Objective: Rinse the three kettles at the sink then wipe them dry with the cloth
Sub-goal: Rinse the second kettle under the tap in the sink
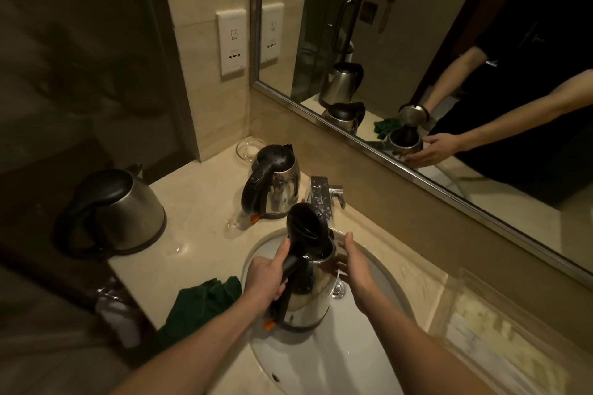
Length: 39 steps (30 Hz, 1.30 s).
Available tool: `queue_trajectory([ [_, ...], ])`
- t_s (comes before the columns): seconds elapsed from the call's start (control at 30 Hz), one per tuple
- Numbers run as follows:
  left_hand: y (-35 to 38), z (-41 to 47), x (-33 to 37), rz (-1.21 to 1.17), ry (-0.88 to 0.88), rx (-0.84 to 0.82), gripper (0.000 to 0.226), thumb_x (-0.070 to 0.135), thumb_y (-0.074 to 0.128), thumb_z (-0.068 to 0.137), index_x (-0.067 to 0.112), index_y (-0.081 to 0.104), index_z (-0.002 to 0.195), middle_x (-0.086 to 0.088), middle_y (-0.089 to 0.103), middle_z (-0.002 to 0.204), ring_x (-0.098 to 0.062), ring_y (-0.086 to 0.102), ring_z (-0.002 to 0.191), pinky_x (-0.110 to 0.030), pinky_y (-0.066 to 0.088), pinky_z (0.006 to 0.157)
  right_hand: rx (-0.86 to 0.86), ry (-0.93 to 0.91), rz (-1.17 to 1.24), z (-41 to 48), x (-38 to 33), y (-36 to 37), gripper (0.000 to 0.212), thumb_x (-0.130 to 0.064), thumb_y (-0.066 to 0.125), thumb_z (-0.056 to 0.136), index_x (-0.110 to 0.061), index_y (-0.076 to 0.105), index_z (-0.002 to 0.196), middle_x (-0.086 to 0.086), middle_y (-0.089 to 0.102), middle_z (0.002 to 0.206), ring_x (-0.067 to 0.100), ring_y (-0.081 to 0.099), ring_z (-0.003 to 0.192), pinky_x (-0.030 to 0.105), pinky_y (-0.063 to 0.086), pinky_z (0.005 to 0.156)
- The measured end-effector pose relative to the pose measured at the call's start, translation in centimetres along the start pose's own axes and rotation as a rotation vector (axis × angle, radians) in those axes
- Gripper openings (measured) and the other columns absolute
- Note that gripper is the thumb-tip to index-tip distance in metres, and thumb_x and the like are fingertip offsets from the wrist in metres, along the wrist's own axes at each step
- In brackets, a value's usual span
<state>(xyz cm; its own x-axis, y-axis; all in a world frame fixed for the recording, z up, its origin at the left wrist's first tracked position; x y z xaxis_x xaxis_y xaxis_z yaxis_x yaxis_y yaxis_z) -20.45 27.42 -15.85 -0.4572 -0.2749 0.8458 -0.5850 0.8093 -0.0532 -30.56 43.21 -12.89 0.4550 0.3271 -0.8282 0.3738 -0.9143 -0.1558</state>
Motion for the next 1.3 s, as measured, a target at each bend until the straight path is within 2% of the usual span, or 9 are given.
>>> queue_trajectory([
  [0.07, -0.3, -0.8, 0.0, -0.008, 0.005, 0.005, 0.064, 0.064, 0.054, 0.090, 0.003, 0.065, 0.074, -0.006, 0.051, 0.050, -0.014, 0.044, 0.036, -0.024, 0.036, 0.041, -0.034, -0.067, -0.026, -2.0, -1.3, 0.2, 0.044, -0.052, 0.026, 0.100, -0.025, 0.058, 0.113, 0.004, 0.057, 0.117, 0.017, 0.055, 0.104, 0.035, 0.038, 0.097],
  [0.17, -0.8, -2.0, 0.1, -0.029, 0.021, 0.015, 0.064, 0.064, 0.054, 0.090, 0.003, 0.066, 0.075, -0.007, 0.052, 0.052, -0.015, 0.045, 0.037, -0.023, 0.036, 0.040, -0.044, -0.174, -0.088, -4.4, -3.0, 0.5, 0.059, -0.055, 0.028, 0.097, -0.018, 0.041, 0.140, -0.001, 0.047, 0.133, 0.019, 0.044, 0.123, 0.036, 0.033, 0.101],
  [0.37, -1.8, -4.3, 0.8, -0.054, 0.060, 0.036, 0.062, 0.064, 0.056, 0.089, 0.005, 0.066, 0.076, -0.007, 0.052, 0.054, -0.015, 0.046, 0.039, -0.023, 0.036, 0.039, -0.068, -0.359, -0.158, -7.9, -5.3, 1.9, 0.067, -0.063, 0.037, 0.091, -0.017, 0.043, 0.139, -0.005, 0.051, 0.132, 0.010, 0.051, 0.115, 0.029, 0.039, 0.095],
  [0.5, -3.0, -5.7, 1.4, -0.053, 0.084, 0.081, 0.062, 0.066, 0.056, 0.088, 0.005, 0.065, 0.077, -0.006, 0.056, 0.058, -0.015, 0.049, 0.042, -0.022, 0.038, 0.039, -0.035, -0.402, -0.226, -9.3, -5.7, 3.0, 0.104, -0.088, 0.044, 0.064, -0.020, 0.040, 0.141, 0.003, 0.050, 0.139, 0.019, 0.049, 0.125, 0.045, 0.040, 0.106],
  [0.6, -4.1, -6.8, 2.1, -0.070, 0.100, 0.093, 0.061, 0.066, 0.056, 0.088, 0.007, 0.062, 0.074, -0.006, 0.056, 0.057, -0.016, 0.049, 0.042, -0.023, 0.037, 0.039, 0.013, -0.403, -0.223, -9.5, -5.9, 3.3, 0.112, -0.093, 0.045, 0.057, -0.020, 0.039, 0.142, 0.002, 0.049, 0.142, 0.020, 0.048, 0.127, 0.048, 0.039, 0.106],
  [1.03, -12.5, -9.2, 3.8, -0.133, 0.165, 0.127, 0.065, 0.070, 0.053, 0.087, 0.006, 0.061, 0.079, -0.004, 0.051, 0.055, -0.014, 0.046, 0.043, -0.023, 0.037, 0.042, -0.028, -0.367, -0.299, -12.5, -8.9, 10.2, 0.066, -0.058, 0.036, 0.095, -0.006, 0.049, 0.134, 0.010, 0.055, 0.131, 0.027, 0.051, 0.123, 0.038, 0.040, 0.104],
  [1.13, -14.8, -9.2, 3.9, -0.142, 0.179, 0.168, 0.068, 0.071, 0.052, 0.087, 0.004, 0.060, 0.081, -0.005, 0.050, 0.054, -0.014, 0.046, 0.040, -0.024, 0.037, 0.040, -0.111, -0.340, -0.287, -11.1, -7.8, 13.3, 0.090, -0.078, 0.038, 0.079, -0.005, 0.052, 0.130, 0.014, 0.058, 0.128, 0.027, 0.055, 0.117, 0.046, 0.043, 0.104],
  [1.23, -17.0, -9.0, 3.9, -0.192, 0.184, 0.206, 0.067, 0.070, 0.053, 0.087, 0.004, 0.060, 0.081, -0.002, 0.049, 0.049, -0.014, 0.045, 0.038, -0.024, 0.036, 0.039, -0.187, -0.333, -0.298, -10.5, -7.5, 16.2, 0.060, -0.055, 0.036, 0.095, -0.005, 0.054, 0.123, 0.009, 0.060, 0.121, 0.025, 0.056, 0.114, 0.046, 0.043, 0.103],
  [1.3, -18.5, -8.7, 3.9, -0.213, 0.184, 0.218, 0.065, 0.069, 0.054, 0.087, 0.004, 0.060, 0.081, 0.000, 0.048, 0.047, -0.014, 0.045, 0.038, -0.025, 0.036, 0.040, -0.205, -0.328, -0.276, -10.9, -7.9, 17.7, 0.054, -0.049, 0.036, 0.098, -0.005, 0.056, 0.122, 0.010, 0.062, 0.116, 0.022, 0.059, 0.106, 0.044, 0.047, 0.099],
])
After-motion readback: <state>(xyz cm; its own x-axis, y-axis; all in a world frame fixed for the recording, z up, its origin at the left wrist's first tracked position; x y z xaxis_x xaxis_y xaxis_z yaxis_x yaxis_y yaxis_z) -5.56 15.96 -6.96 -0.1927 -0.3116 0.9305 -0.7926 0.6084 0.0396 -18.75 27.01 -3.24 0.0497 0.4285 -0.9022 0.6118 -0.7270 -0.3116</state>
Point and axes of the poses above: each hand's wrist, its own z-axis towards the middle knuckle, its own y-axis out of the palm, x = y × z, the point moved 5 cm from there along z, towards the middle knuckle
